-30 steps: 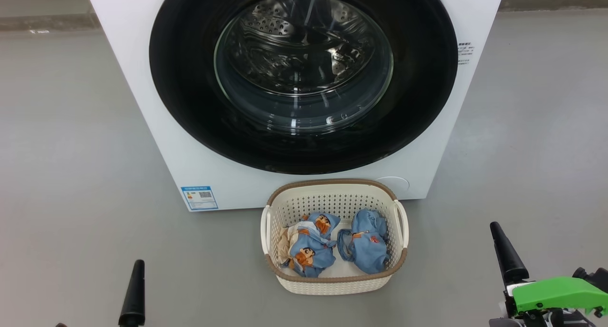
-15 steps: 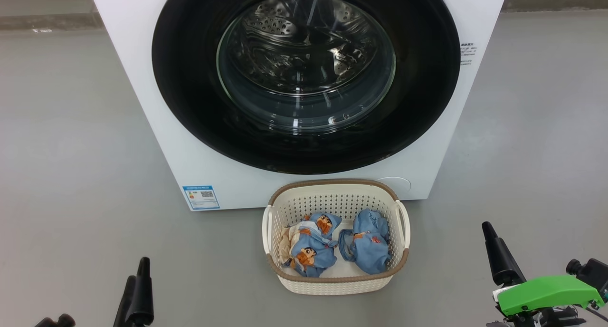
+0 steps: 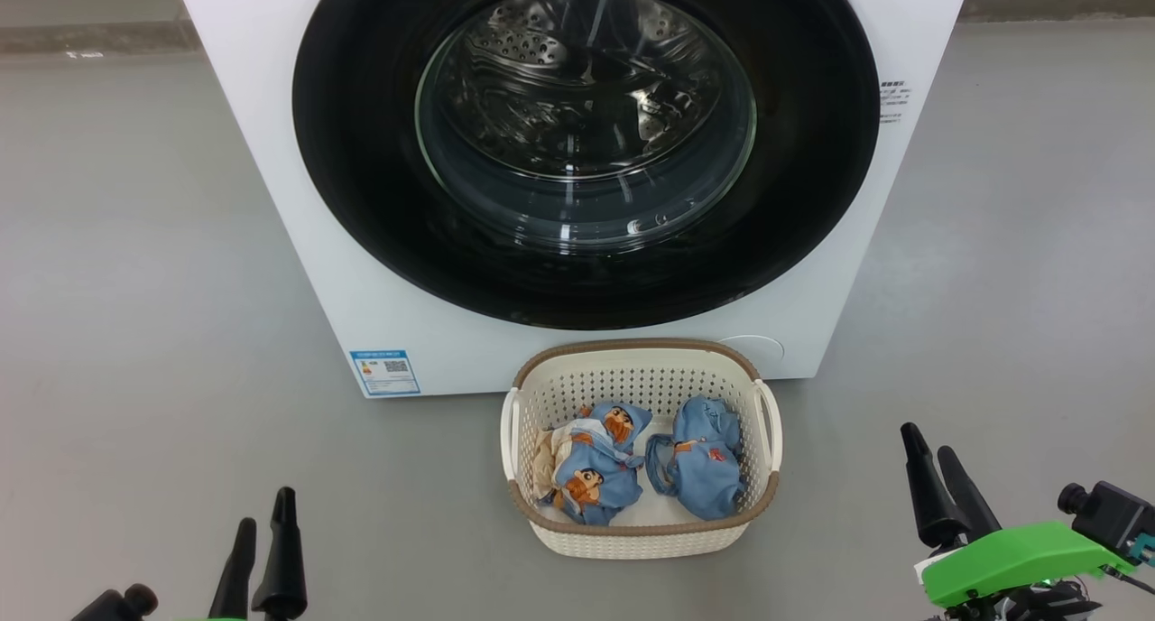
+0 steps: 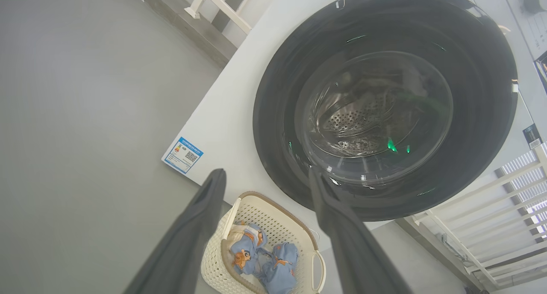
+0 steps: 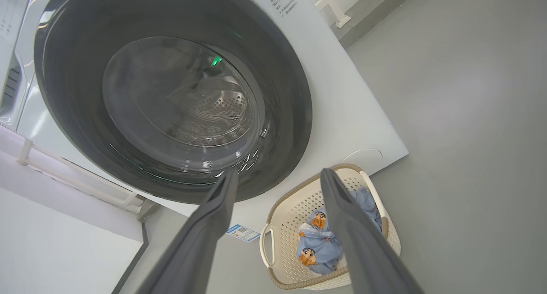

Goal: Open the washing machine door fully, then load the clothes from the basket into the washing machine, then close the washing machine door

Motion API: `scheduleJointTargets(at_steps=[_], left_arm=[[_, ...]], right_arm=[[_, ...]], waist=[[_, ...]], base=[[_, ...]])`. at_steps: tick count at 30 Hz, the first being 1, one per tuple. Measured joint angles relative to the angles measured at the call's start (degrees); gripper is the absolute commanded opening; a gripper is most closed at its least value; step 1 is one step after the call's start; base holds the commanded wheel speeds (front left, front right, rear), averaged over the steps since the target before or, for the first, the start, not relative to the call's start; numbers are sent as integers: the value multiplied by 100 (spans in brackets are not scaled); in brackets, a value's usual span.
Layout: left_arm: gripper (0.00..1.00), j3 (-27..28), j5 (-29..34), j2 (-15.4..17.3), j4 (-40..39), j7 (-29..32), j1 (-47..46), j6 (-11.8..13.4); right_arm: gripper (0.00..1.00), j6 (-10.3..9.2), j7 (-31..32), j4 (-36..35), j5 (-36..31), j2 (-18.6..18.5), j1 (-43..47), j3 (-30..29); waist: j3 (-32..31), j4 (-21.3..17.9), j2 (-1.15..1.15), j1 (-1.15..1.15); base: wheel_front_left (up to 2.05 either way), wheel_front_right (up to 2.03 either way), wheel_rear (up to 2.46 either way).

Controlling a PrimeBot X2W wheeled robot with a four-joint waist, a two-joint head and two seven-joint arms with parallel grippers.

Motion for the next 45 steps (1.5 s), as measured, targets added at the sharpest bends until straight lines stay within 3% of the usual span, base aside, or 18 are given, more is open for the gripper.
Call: scheduleJointTargets(at_steps=[26, 45], left_arm=[[100, -12, 1497, 7, -24, -393, -4, -38], [100, -33, 2970, 42, -19, -698, -13, -48]], right_arm=[[100, 1, -404, 15, -1748, -86, 0, 339], [100, 1, -703, 93, -3039, -100, 1, 291]], waist=[[33, 35, 0, 0], [80, 43, 0, 0]], base=[[0, 0, 0], [0, 0, 0]])
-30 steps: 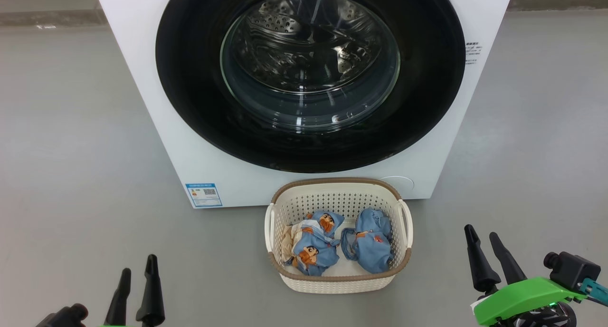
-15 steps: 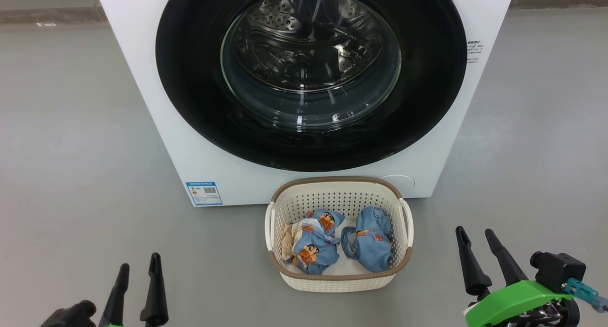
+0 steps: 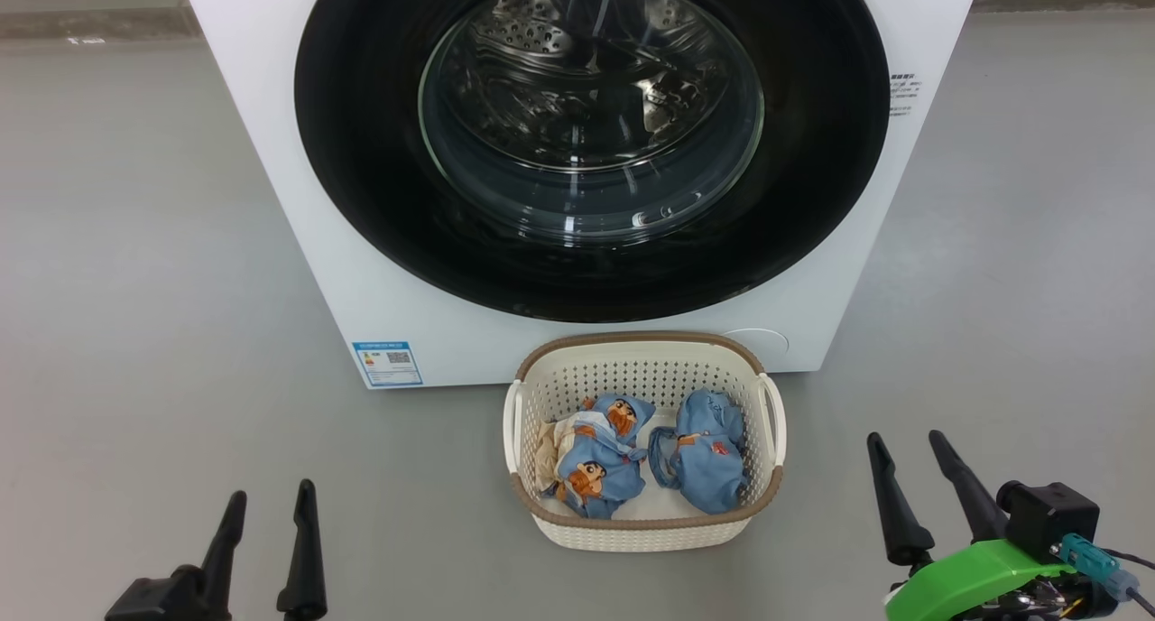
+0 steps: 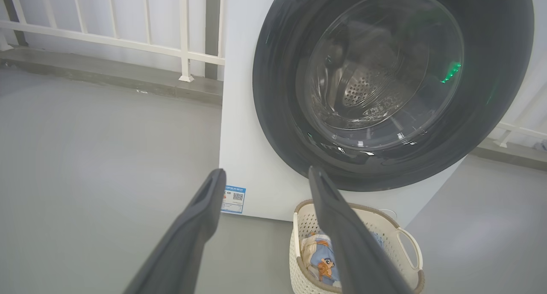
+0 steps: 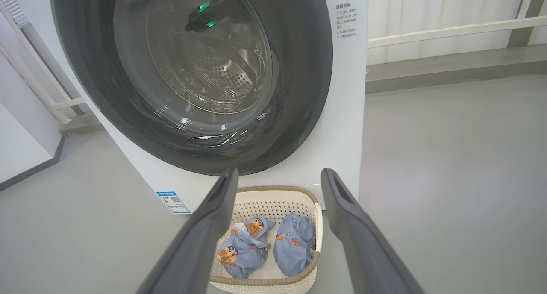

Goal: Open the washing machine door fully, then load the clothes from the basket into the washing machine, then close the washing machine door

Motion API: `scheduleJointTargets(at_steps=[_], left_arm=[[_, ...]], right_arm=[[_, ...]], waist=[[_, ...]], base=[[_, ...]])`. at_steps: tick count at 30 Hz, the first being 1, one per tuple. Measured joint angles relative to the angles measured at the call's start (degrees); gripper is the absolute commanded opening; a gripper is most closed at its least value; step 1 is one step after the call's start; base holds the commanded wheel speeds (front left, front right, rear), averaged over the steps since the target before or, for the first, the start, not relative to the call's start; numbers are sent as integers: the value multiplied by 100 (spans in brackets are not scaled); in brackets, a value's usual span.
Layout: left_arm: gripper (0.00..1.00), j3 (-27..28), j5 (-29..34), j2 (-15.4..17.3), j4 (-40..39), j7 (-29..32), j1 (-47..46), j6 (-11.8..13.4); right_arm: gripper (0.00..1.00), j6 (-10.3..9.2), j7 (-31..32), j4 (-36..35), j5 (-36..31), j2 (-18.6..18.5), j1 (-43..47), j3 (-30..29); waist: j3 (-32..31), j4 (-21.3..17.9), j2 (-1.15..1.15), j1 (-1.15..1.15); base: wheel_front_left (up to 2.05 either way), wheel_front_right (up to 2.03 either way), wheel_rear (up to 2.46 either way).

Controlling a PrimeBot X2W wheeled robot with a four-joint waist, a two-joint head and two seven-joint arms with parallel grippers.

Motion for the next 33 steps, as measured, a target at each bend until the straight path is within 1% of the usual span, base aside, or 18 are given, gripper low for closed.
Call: scheduleJointTargets(at_steps=[9, 16, 22, 33], left_arm=[[100, 19, 566, 37, 94, -160, -4, -9], [100, 52, 1015, 37, 126, -271, -123, -16], [100, 58, 1423, 37, 164, -367, -130, -24], [100, 131, 1411, 34, 337, -368, -141, -25]], right_arm=[[100, 1, -144, 46, -680, 42, 18, -334], [100, 1, -254, 34, -1237, 78, 44, -475], [100, 2, -349, 19, -1660, 100, 147, -485], [100, 3, -350, 11, -1660, 122, 147, -498]], waist=[[23, -33, 0, 0], [57, -64, 0, 0], [64, -81, 0, 0], [32, -99, 0, 0]], base=[[0, 0, 0], [0, 0, 0], [0, 0, 0], [0, 0, 0]])
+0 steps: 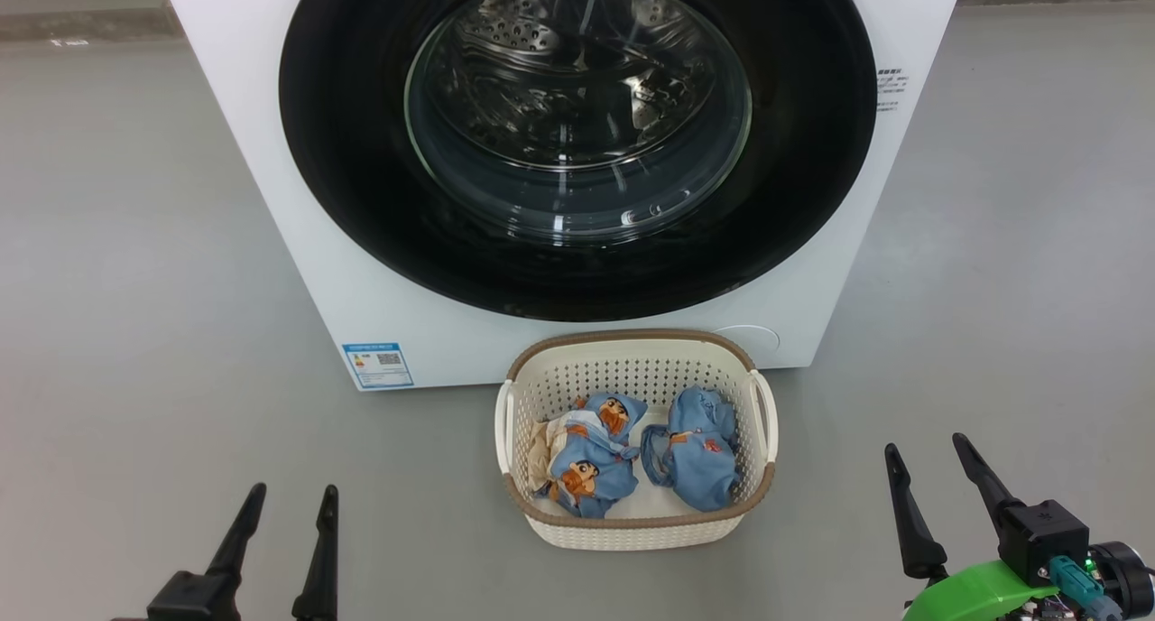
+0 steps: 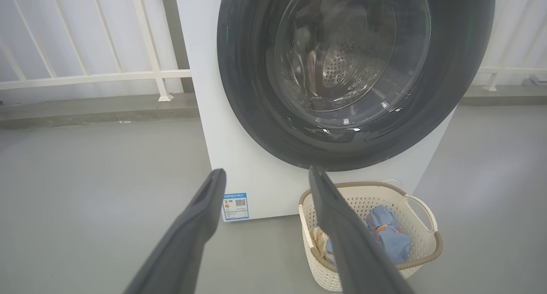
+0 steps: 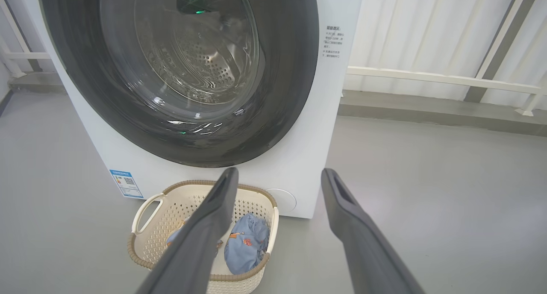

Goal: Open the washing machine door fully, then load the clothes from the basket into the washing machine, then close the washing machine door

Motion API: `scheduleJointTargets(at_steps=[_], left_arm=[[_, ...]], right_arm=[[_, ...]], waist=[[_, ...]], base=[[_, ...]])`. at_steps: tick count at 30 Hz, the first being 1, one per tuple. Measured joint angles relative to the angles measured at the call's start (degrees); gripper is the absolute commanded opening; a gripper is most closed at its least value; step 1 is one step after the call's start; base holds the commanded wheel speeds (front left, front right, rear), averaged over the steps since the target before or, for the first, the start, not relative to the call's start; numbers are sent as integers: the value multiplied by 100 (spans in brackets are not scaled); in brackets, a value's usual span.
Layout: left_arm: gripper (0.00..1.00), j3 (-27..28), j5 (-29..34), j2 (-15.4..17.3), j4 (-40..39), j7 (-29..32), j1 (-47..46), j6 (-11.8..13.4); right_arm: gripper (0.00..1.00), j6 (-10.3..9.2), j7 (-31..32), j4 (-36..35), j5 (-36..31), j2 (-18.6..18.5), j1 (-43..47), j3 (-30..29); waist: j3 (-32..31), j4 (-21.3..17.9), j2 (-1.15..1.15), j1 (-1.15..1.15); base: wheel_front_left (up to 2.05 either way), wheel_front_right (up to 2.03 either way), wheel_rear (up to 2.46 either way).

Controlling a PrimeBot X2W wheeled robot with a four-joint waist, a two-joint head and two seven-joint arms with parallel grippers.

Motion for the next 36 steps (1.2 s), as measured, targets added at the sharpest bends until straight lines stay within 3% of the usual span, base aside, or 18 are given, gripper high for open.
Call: scheduleJointTargets(at_steps=[15, 36], left_arm=[[100, 67, 152, -2, 44, 0, -105, 44], [100, 52, 151, -8, 78, 0, -113, 36]], right_arm=[[100, 0, -1, -23, 1, 35, 4, 3], [100, 5, -1, -21, 11, 63, 4, 25]], waist=[[-57, -42, 0, 0], [-76, -115, 0, 0]], base=[[28, 28, -56], [118, 118, -236]])
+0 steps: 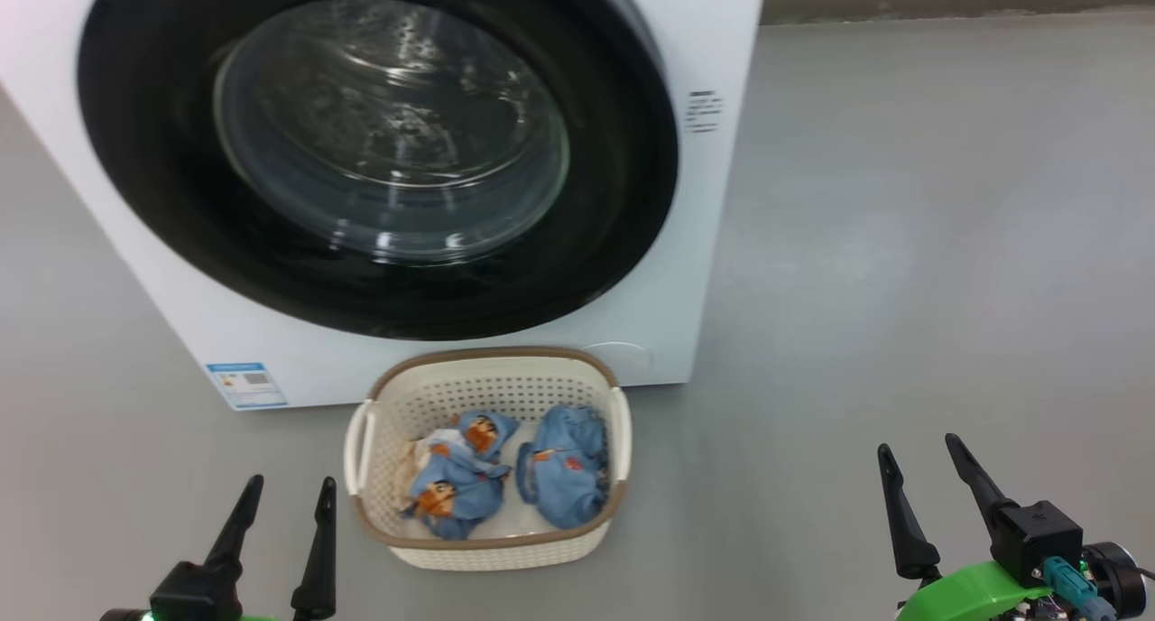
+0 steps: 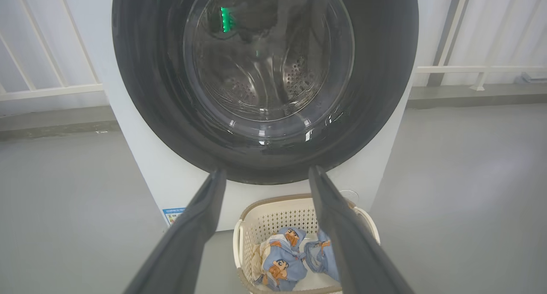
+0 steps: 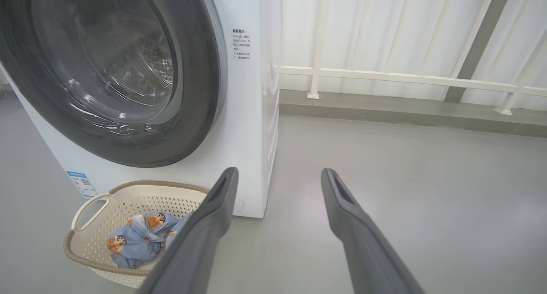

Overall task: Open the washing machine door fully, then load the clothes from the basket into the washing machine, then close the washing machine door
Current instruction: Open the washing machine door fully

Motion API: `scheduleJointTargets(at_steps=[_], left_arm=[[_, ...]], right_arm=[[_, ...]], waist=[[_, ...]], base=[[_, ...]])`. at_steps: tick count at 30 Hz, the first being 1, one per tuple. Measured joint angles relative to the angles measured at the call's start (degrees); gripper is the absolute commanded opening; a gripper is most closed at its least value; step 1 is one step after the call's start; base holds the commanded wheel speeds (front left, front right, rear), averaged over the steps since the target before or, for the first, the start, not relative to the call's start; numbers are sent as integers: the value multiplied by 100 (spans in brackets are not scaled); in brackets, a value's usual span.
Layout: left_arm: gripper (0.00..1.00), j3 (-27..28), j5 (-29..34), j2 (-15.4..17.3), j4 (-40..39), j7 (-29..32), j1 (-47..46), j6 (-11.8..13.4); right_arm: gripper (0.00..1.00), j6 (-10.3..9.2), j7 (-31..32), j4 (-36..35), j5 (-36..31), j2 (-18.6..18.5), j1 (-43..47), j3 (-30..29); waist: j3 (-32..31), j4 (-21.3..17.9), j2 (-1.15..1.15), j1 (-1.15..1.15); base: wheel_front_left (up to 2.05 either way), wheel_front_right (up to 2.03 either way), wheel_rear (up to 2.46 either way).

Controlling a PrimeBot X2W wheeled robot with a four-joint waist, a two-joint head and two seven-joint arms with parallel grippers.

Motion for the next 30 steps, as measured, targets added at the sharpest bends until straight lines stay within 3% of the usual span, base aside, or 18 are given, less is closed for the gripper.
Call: scheduleJointTargets(at_steps=[10, 20, 21, 22, 24, 30], left_arm=[[100, -15, -260, -73, -56, 0, 0, -20], [100, -27, -327, -75, -63, 0, 2, -35], [100, -35, -330, -76, -63, 0, 2, -35], [100, -47, -349, -77, -63, 0, 4, -35], [100, -94, -380, -83, -62, 0, 12, -35], [100, -229, -470, -92, -60, 0, 24, -35]], right_arm=[[100, 0, 0, 0, 7, -51, 0, 8], [100, 0, 0, 1, 34, -48, 0, 21], [65, 0, 0, 12, 96, -47, 0, 45], [41, 0, 0, 25, 148, -47, -2, 74], [4, 0, 0, 62, 271, -43, -16, 151], [0, 0, 0, 63, 1350, 36, -481, 158]], waist=[[-14, 5, 0, 0], [-26, 35, 0, 0], [-23, 41, 0, 0], [-20, 47, 0, 0], [-10, 57, 0, 0], [32, 119, 0, 0]], base=[[88, 88, -176], [17, 17, -34], [0, 0, 0], [0, 0, 0], [0, 0, 0], [0, 0, 0]])
